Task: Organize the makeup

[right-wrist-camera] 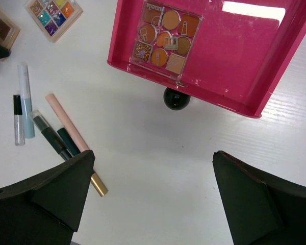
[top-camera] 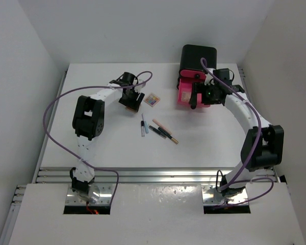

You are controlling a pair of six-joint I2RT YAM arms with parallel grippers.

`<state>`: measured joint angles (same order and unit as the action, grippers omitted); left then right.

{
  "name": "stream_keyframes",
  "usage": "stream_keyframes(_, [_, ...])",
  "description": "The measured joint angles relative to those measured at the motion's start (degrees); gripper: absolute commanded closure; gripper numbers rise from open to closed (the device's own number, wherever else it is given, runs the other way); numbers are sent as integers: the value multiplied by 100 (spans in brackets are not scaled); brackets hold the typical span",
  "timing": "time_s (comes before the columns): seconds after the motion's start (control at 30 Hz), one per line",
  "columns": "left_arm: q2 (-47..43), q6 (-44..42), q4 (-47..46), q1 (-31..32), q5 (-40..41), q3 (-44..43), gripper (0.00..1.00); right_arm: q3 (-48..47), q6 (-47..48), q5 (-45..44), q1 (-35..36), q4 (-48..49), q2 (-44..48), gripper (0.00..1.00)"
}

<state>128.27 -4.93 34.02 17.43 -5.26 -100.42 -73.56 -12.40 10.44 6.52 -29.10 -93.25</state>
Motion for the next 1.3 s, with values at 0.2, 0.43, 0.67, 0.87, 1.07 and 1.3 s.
stream_keyframes(0.2, [0, -485, 334, 66, -247, -372, 75, 136, -129, -20, -52, 2, 144, 0])
stream_keyframes(0.43, [-17, -1582, 203, 728, -199, -1672, 75, 852, -608, -138, -518, 173, 870, 0])
stream_keyframes(0.67, [-33, -2264, -450, 1805, -407, -2041, 75, 1480, -721, -433, -970, 573, 1432, 0])
stream_keyframes(0.87, [33, -2597, -1493, 2203, -667, -2039, 75, 1644, -721, -595, -1056, 776, 1462, 0])
stream_keyframes(1.07, [304, -2621, -2570, 2186, -975, -1993, 75, 1720, -706, -592, -1126, 728, 1497, 0])
stream_keyframes(1.3, [745, -2608, -3220, 2245, -1209, -1934, 75, 1727, -533, -686, -1244, 590, 1738, 0])
